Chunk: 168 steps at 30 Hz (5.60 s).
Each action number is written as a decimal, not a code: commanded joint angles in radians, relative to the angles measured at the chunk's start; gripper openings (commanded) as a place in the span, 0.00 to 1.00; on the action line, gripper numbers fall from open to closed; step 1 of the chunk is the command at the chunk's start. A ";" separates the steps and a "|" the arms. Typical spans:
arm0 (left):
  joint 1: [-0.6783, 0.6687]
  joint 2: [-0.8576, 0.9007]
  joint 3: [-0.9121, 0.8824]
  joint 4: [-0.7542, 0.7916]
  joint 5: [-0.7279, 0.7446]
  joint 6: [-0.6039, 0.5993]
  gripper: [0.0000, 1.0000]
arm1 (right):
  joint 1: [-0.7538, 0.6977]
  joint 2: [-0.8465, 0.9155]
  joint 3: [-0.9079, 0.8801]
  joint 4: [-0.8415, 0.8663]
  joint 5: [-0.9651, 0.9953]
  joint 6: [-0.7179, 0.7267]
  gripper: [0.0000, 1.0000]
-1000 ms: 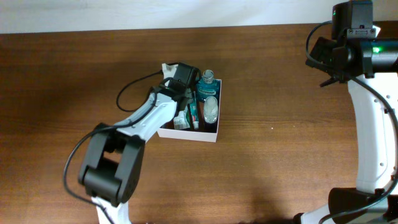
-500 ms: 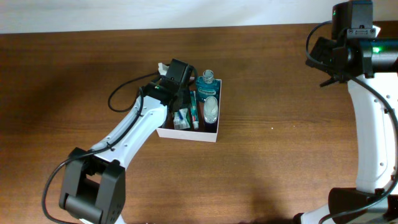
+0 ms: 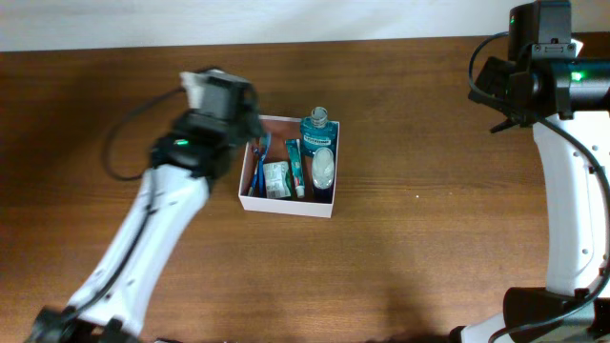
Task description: Pack container
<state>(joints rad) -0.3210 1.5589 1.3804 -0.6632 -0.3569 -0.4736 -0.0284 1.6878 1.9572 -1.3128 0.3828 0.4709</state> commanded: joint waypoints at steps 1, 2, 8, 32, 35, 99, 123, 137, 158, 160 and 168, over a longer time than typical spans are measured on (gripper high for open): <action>0.091 -0.034 0.010 -0.018 -0.059 0.019 0.99 | -0.005 0.006 0.006 0.000 0.002 0.000 0.99; 0.108 -0.034 0.010 -0.023 -0.059 0.019 0.99 | -0.005 0.006 0.006 0.000 0.002 0.000 0.99; 0.174 -0.033 0.010 -0.034 -0.058 0.019 0.99 | -0.005 0.006 0.006 0.000 0.002 0.000 0.99; 0.174 -0.033 0.010 -0.034 -0.059 0.019 0.99 | -0.003 -0.049 0.005 0.017 0.032 0.000 0.99; 0.174 -0.033 0.010 -0.034 -0.058 0.019 0.99 | -0.003 -0.109 0.004 0.069 0.008 0.001 0.99; 0.174 -0.033 0.010 -0.034 -0.059 0.019 0.99 | 0.042 -1.685 -1.952 1.255 -0.151 -0.168 0.99; 0.174 -0.033 0.010 -0.034 -0.058 0.019 0.99 | 0.042 -1.685 -1.952 1.255 -0.151 -0.168 0.99; 0.174 -0.033 0.010 -0.072 -0.059 0.019 0.99 | 0.042 -1.685 -1.952 1.255 -0.151 -0.168 0.99; 0.172 -0.711 0.010 -0.491 0.035 0.019 0.99 | 0.042 -1.685 -1.952 1.255 -0.151 -0.168 0.99; 0.172 -0.795 0.010 -0.525 0.042 0.019 0.99 | 0.042 -1.685 -1.952 1.255 -0.151 -0.168 0.99; 0.172 -1.010 0.010 -0.690 0.045 0.019 0.99 | 0.042 -1.685 -1.952 1.255 -0.151 -0.168 0.99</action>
<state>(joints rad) -0.1493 0.5762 1.3888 -1.3071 -0.3244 -0.4641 0.0074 0.0135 0.0135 -0.0547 0.2405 0.3096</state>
